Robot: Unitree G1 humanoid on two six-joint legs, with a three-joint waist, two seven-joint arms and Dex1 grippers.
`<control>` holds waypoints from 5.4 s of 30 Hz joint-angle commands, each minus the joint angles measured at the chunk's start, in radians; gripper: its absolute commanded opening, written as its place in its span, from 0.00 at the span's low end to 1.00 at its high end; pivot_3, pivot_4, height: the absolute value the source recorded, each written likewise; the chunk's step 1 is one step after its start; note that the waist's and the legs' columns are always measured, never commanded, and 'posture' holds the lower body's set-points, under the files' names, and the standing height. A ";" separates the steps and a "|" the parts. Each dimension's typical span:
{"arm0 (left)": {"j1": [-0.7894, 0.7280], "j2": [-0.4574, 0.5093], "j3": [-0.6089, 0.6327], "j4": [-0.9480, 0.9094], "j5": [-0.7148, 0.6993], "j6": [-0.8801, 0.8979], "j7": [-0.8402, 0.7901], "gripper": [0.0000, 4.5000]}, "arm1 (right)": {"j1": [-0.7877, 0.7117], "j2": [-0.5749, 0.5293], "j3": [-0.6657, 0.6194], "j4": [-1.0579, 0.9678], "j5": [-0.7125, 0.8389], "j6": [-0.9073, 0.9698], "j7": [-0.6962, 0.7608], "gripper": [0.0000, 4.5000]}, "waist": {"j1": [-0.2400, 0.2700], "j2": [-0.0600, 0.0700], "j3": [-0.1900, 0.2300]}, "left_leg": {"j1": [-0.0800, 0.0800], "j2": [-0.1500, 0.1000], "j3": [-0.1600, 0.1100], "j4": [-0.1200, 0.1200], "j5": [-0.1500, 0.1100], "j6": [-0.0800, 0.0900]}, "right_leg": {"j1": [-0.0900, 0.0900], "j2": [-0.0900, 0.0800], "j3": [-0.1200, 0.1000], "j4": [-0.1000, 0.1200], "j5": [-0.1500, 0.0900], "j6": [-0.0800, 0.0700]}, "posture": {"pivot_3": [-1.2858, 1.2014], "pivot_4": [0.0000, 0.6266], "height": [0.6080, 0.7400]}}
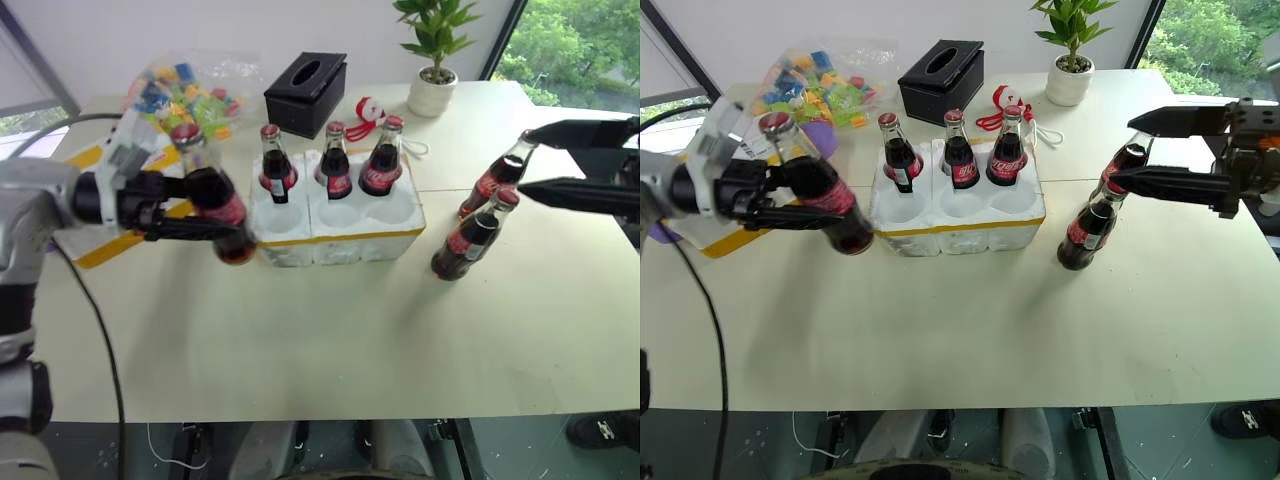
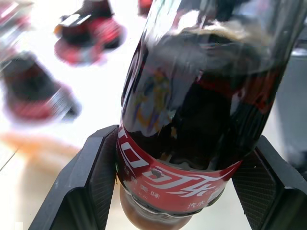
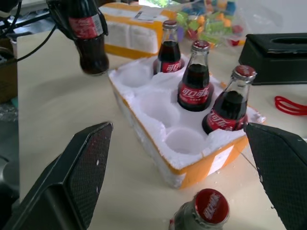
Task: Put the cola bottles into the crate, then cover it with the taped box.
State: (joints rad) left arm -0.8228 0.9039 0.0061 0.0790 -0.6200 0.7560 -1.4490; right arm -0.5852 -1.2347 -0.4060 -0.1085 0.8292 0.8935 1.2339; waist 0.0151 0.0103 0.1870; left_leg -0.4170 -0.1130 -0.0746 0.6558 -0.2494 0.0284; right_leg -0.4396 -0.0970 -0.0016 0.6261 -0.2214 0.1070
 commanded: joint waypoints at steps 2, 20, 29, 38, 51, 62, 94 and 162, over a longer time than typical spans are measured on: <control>-0.176 -0.088 -0.052 0.189 0.091 -0.118 -0.001 0.62 | 0.020 0.006 -0.077 -0.013 0.012 -0.015 -0.034 1.00 | -0.002 0.000 0.000 | -0.003 0.000 0.000 0.004 0.000 0.000 | -0.002 0.000 0.000 0.003 0.000 0.000 | 0.52 0.24 0.94; -0.220 -0.240 -0.181 0.524 0.386 -0.508 -0.057 0.62 | 0.224 0.073 -0.247 -0.117 0.007 -0.002 -0.201 1.00 | -0.003 -0.001 0.000 | -0.008 0.000 0.001 0.010 0.001 -0.001 | -0.005 0.000 0.000 0.005 0.000 0.001 | 0.52 0.24 0.94; -0.143 -0.324 -0.163 0.616 0.463 -0.569 0.132 0.62 | 0.311 0.179 -0.238 -0.131 -0.144 -0.096 -0.406 1.00 | 0.001 -0.001 -0.003 | -0.007 -0.001 0.001 0.011 0.001 0.000 | -0.004 0.000 0.001 0.007 0.001 0.002 | 0.52 0.24 0.94; -0.117 -0.284 -0.081 0.479 0.365 -0.425 0.110 0.99 | 0.424 0.213 -0.327 -0.183 -0.142 -0.073 -0.459 1.00 | -0.005 -0.002 -0.003 | 0.003 0.000 0.000 0.010 0.000 0.002 | 0.005 0.000 0.001 0.006 0.002 0.002 | 0.52 0.24 0.94; 0.160 0.027 0.136 -0.242 -0.048 0.064 0.018 0.99 | 0.690 0.479 -0.324 -0.443 -0.129 -0.030 -0.662 1.00 | -0.002 -0.002 -0.003 | 0.004 0.000 -0.001 0.008 -0.001 0.002 | 0.006 0.001 0.001 0.004 0.002 0.002 | 0.52 0.24 0.94; 0.422 -0.016 0.209 -0.494 -0.128 0.116 0.289 0.99 | 0.639 0.670 -0.129 -0.424 -0.225 -0.120 -0.849 1.00 | -0.001 -0.004 -0.004 | 0.008 0.000 -0.002 0.007 -0.001 0.002 | 0.010 0.001 0.001 0.003 0.001 0.000 | 0.52 0.24 0.94; 0.362 -0.011 0.126 -0.420 -0.098 -0.002 0.339 0.99 | 0.489 0.686 0.039 -0.299 -0.196 -0.190 -0.830 1.00 | -0.003 -0.004 -0.004 | 0.009 0.000 -0.002 0.006 -0.001 0.002 | 0.010 0.001 0.001 0.002 -0.001 -0.002 | 0.52 0.24 0.94; 0.400 -0.069 0.155 -0.545 -0.246 0.035 0.496 1.00 | 0.129 0.817 0.239 -0.252 -0.331 -0.170 -0.802 0.99 | 0.000 -0.008 -0.003 | 0.006 -0.001 -0.004 -0.006 0.006 -0.009 | 0.000 0.001 0.001 0.004 -0.001 -0.004 | 0.52 0.24 0.94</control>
State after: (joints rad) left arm -0.4083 0.8364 0.1645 -0.4415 -0.8531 0.7986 -0.9476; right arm -0.4951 -0.3936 -0.0508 -0.2425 0.4678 0.6924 0.4930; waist 0.0150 0.0020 0.1836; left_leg -0.4114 -0.1139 -0.0785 0.6493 -0.2440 0.0197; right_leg -0.4390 -0.0957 -0.0008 0.6297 -0.2228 0.1035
